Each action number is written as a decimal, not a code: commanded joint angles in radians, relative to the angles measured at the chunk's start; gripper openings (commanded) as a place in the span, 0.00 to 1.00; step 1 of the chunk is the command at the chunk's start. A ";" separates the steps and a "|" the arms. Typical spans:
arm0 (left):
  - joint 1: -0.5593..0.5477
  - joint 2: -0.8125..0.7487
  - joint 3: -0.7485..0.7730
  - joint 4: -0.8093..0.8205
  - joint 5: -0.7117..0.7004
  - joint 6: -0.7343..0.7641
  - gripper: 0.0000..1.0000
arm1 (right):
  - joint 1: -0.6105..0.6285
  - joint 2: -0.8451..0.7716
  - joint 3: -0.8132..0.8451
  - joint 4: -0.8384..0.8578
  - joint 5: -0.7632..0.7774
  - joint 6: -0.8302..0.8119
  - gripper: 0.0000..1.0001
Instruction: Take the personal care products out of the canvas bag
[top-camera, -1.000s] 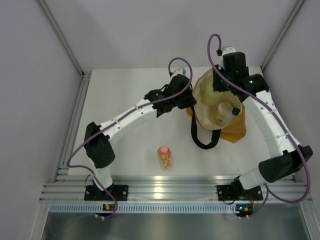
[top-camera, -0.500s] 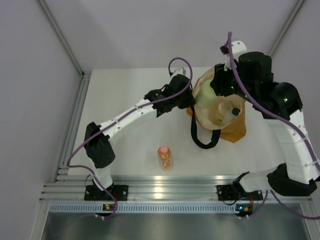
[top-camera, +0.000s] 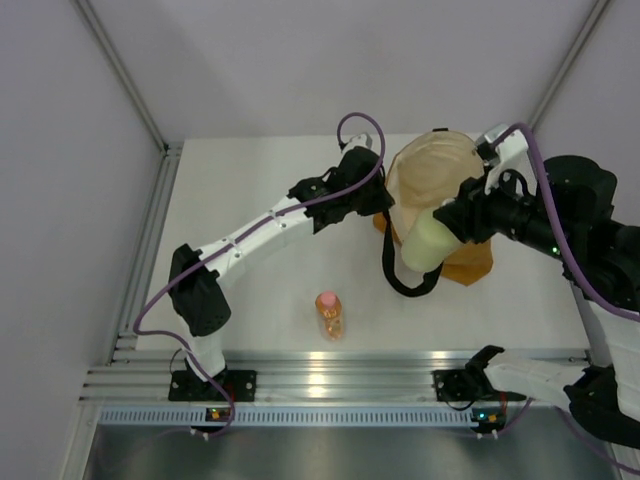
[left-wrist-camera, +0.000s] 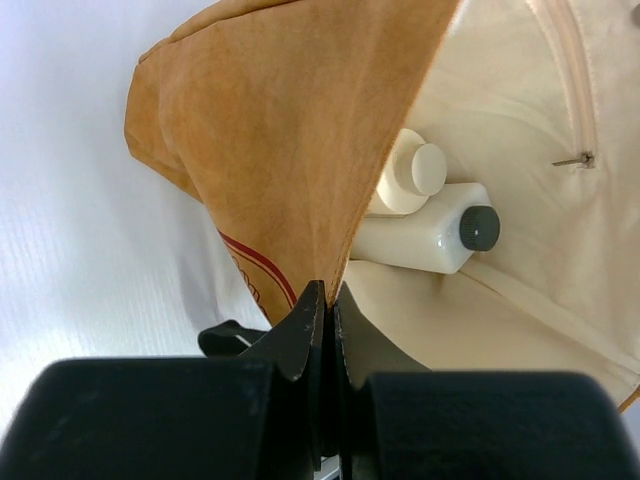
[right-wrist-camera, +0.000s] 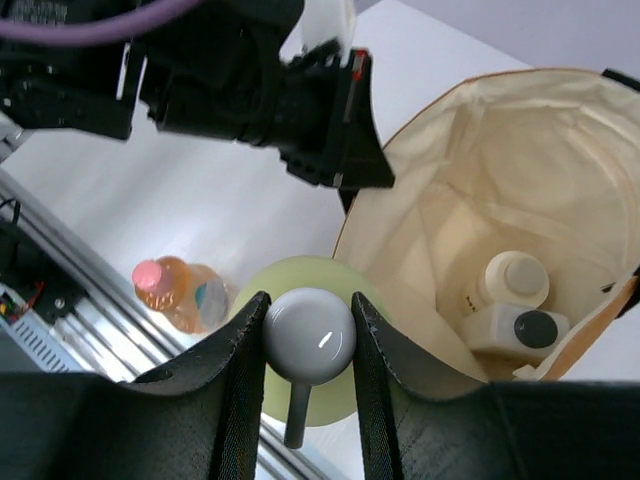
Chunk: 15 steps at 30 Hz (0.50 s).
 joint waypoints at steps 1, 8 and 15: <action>-0.002 0.001 0.056 0.023 0.002 0.007 0.00 | 0.022 -0.075 -0.056 0.207 -0.118 -0.036 0.00; -0.001 0.019 0.081 0.023 0.013 0.017 0.00 | 0.075 -0.195 -0.337 0.402 -0.249 -0.107 0.00; 0.001 0.025 0.090 0.023 0.017 0.026 0.00 | 0.132 -0.229 -0.537 0.560 -0.296 -0.128 0.00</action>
